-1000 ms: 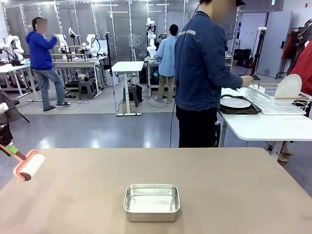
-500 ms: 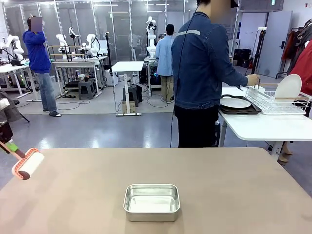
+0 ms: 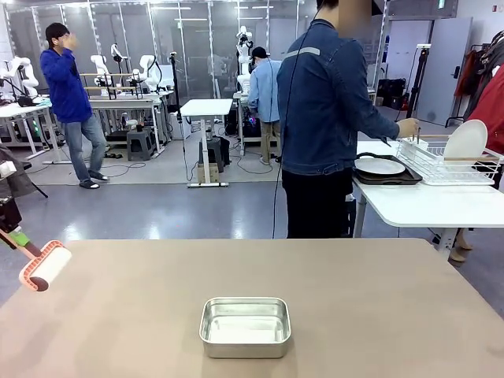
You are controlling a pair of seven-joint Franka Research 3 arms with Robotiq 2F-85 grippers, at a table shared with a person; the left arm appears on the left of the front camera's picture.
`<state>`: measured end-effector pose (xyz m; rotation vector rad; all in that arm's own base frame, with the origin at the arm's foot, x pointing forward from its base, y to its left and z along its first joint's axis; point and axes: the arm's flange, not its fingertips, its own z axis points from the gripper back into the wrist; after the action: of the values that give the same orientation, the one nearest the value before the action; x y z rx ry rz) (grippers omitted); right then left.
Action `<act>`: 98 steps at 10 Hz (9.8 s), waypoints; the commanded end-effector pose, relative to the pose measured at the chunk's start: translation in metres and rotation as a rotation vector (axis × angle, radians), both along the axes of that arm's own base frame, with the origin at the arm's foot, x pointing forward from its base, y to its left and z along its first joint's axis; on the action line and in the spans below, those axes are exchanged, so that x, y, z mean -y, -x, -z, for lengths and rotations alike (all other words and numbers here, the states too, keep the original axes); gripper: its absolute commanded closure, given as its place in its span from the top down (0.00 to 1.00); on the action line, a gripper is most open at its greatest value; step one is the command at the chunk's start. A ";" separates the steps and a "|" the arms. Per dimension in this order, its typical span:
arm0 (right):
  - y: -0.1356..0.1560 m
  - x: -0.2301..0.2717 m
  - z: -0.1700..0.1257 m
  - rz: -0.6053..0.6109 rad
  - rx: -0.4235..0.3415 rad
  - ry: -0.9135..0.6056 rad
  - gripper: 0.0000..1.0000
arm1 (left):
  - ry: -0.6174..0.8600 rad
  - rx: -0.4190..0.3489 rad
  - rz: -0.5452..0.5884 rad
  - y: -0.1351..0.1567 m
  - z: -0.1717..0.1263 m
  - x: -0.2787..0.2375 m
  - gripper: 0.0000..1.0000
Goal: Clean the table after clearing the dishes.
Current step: Place the Lint Roller back on top of the Airtight Container.
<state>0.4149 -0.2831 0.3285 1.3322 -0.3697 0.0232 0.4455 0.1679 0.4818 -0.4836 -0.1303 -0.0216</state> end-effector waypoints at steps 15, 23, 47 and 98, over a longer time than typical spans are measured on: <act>0.001 -0.002 -0.003 -0.003 0.001 0.001 1.00 | -0.326 0.331 1.624 0.109 -0.090 0.421 0.20; 0.001 -0.002 -0.003 -0.003 0.001 0.001 1.00 | -0.370 0.298 1.613 0.009 -0.049 0.537 0.20; 0.001 -0.002 -0.003 -0.003 0.001 0.001 1.00 | -0.344 0.168 1.539 -0.081 0.065 0.552 1.00; 0.001 -0.002 -0.003 -0.003 0.001 0.001 1.00 | 0.438 0.188 0.152 0.070 0.091 -0.112 1.00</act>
<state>0.4156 -0.2841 0.3284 1.3309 -0.3695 0.0237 0.3784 0.2797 0.3904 -0.9206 -0.2815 -0.1858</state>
